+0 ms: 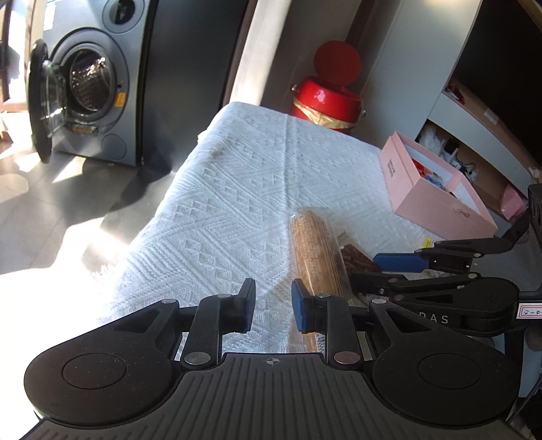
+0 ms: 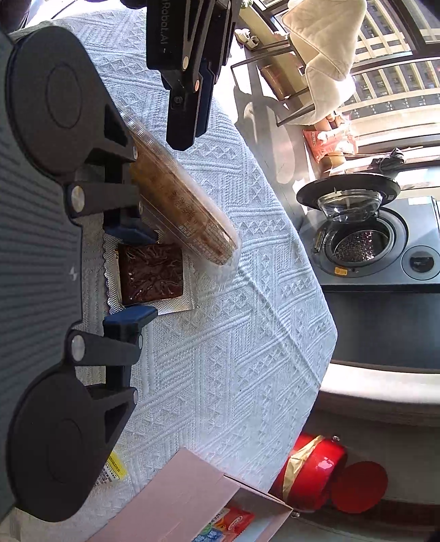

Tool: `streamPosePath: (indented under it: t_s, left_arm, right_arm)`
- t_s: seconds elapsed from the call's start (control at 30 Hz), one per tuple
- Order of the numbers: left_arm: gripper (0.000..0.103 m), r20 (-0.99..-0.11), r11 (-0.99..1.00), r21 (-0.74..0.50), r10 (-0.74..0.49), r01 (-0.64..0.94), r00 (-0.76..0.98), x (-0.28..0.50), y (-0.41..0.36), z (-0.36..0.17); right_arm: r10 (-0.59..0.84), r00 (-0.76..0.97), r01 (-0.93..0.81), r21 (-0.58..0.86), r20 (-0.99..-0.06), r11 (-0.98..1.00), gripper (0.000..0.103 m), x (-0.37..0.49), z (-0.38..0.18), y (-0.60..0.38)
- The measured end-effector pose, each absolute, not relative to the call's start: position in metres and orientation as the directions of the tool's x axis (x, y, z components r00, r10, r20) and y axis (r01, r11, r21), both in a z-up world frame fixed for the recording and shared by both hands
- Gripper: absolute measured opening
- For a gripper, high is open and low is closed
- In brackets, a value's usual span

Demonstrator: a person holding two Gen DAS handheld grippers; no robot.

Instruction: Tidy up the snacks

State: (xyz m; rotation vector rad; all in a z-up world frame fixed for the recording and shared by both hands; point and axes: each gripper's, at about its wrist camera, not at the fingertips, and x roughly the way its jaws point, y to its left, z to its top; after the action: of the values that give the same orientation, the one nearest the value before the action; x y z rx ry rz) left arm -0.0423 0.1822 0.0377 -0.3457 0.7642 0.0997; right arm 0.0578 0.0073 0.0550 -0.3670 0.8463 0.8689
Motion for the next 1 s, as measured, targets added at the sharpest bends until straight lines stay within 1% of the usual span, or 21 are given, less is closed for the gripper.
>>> streamPosePath:
  t_s: [0.17, 0.3, 0.43, 0.53, 0.67, 0.8, 0.9, 1.0]
  left_arm:
    - [0.026, -0.669, 0.943, -0.294, -0.084, -0.159, 0.739, -0.045, 0.175, 0.042]
    - [0.027, -0.667, 0.949, -0.293, -0.114, -0.119, 0.736, -0.039, 0.16, 0.042]
    - [0.035, -0.688, 0.955, -0.275, -0.112, -0.114, 0.717, -0.028, 0.148, 0.037]
    - [0.035, -0.696, 0.968, -0.234, -0.098, -0.096, 0.711, -0.02, 0.136, 0.037]
    - [0.035, -0.701, 0.973, -0.22, -0.109, -0.069, 0.705, -0.01, 0.123, 0.038]
    - [0.035, -0.702, 0.976, -0.219, -0.161, 0.004, 0.694, 0.005, 0.101, 0.04]
    - [0.034, -0.693, 0.972, -0.226, -0.206, 0.063, 0.691, 0.02, 0.084, 0.04]
    - [0.034, -0.699, 0.979, -0.181, -0.196, 0.095, 0.687, 0.037, 0.068, 0.039]
  right_arm:
    - [0.474, 0.425, -0.773, -0.037, -0.771, 0.633, 0.038, 0.033, 0.061, -0.023]
    - [0.45, 0.471, -0.729, -0.047, -0.759, 0.683, 0.038, 0.016, 0.066, -0.065]
    - [0.414, 0.54, -0.639, -0.036, -0.733, 0.769, 0.038, 0.005, 0.074, -0.11]
    - [0.399, 0.581, -0.594, -0.035, -0.709, 0.803, 0.038, -0.004, 0.077, -0.131]
    - [0.425, 0.568, -0.587, 0.016, -0.705, 0.81, 0.038, -0.011, 0.071, -0.141]
    - [0.454, 0.531, -0.608, 0.051, -0.716, 0.792, 0.038, -0.015, 0.059, -0.133]
    - [0.447, 0.54, -0.622, 0.019, -0.713, 0.783, 0.038, -0.02, 0.051, -0.122]
    - [0.444, 0.56, -0.628, -0.009, -0.699, 0.778, 0.04, -0.024, 0.049, -0.119]
